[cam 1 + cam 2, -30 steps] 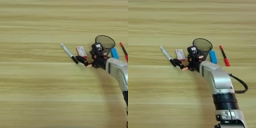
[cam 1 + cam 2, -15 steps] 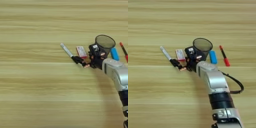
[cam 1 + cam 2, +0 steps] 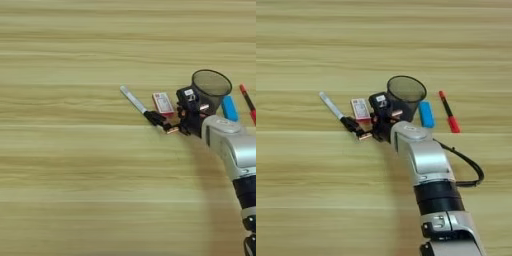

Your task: Move the objects on the table

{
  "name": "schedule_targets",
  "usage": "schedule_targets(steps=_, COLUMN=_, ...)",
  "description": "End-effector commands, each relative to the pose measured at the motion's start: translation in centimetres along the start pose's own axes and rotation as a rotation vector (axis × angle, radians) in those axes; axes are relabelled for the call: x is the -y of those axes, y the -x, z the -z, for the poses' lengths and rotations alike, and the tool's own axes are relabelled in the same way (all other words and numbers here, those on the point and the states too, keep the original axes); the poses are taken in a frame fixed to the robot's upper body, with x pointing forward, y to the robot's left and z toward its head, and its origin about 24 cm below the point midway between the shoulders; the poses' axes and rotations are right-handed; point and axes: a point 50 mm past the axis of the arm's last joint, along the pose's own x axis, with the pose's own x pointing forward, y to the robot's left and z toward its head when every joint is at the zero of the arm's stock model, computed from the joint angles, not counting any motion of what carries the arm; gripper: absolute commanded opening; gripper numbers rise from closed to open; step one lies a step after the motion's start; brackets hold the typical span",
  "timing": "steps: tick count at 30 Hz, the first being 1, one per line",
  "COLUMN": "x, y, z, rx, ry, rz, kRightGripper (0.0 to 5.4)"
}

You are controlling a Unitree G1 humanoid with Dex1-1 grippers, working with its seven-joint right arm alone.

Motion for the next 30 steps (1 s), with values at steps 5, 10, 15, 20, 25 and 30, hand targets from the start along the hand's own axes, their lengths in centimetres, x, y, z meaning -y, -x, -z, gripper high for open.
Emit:
schedule_targets(steps=5, x=0.5, y=0.1, z=-3.8, rx=0.132, ry=0.070, rz=0.035, kRightGripper=5.33)
schedule_targets(steps=10, x=1.0, y=-0.1, z=-3.9, rx=0.142, ry=0.050, rz=0.056, kRightGripper=5.33)
schedule_targets(steps=15, x=1.2, y=-0.2, z=-4.1, rx=0.151, ry=0.029, rz=0.073, kRightGripper=5.33)
schedule_targets(steps=20, x=1.1, y=-0.5, z=-3.9, rx=0.135, ry=0.032, rz=0.078, kRightGripper=5.33)
schedule_targets(steps=25, x=0.8, y=-0.8, z=-3.3, rx=0.108, ry=0.042, rz=0.065, kRightGripper=5.33)
schedule_targets(steps=30, x=0.5, y=-1.1, z=-2.7, rx=0.073, ry=0.053, rz=0.047, kRightGripper=5.33)
